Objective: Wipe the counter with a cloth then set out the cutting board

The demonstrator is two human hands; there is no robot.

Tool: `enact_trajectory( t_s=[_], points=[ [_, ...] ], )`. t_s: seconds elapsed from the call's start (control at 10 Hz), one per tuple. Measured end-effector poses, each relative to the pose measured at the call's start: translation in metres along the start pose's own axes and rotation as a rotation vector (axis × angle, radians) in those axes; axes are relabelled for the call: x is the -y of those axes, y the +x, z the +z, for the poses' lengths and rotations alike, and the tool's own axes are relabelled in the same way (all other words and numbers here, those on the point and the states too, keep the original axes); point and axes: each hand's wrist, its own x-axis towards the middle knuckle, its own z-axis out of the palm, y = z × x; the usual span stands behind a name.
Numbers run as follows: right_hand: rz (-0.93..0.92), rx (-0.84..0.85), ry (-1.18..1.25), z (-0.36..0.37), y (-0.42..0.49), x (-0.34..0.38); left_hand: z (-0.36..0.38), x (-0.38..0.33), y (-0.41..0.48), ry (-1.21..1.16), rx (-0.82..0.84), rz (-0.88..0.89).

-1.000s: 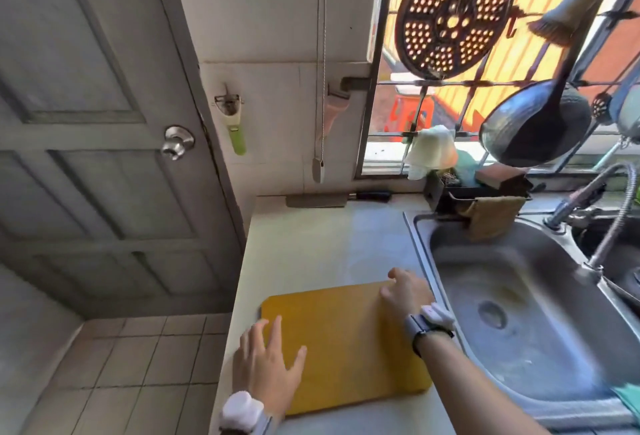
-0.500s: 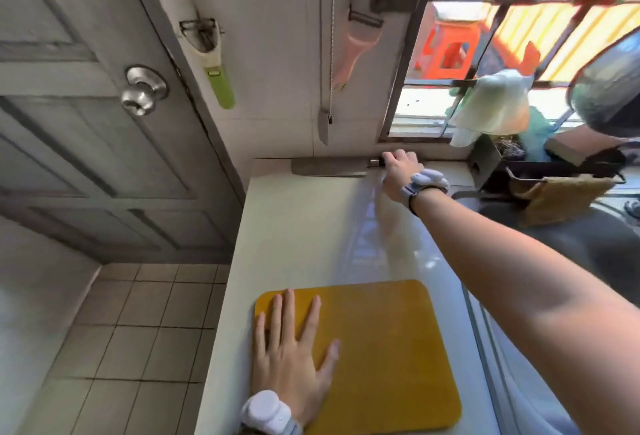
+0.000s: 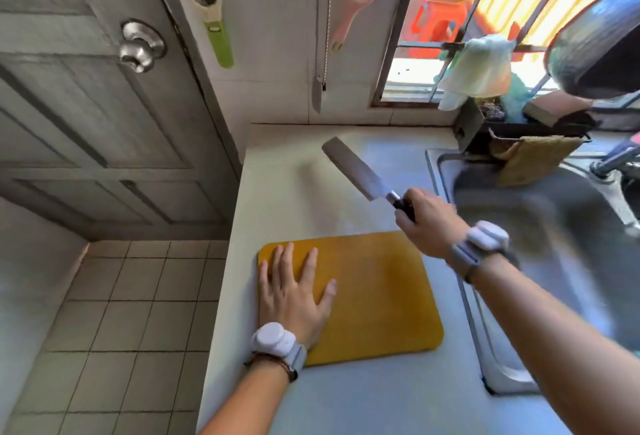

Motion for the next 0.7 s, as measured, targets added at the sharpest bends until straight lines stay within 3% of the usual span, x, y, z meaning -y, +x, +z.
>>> enact_trajectory(
  t_s=[0.1, 0.2, 0.4, 0.7],
  points=[
    [0.176, -0.043, 0.193, 0.032, -0.107, 0.015, 0.002, 0.000, 0.001, -0.040, -0.042, -0.016],
    [0.293, -0.045, 0.209, 0.065, -0.169, 0.030, 0.005, 0.000, 0.001, -0.055, -0.070, -0.023],
    [0.373, -0.072, 0.035, 0.089, -0.203, 0.042, 0.003, -0.002, -0.003, 0.006, -0.062, 0.005],
    [0.400, 0.013, 0.072, 0.070, -0.199, 0.048, -0.008, 0.003, 0.001, -0.021, 0.061, 0.014]
  ],
)
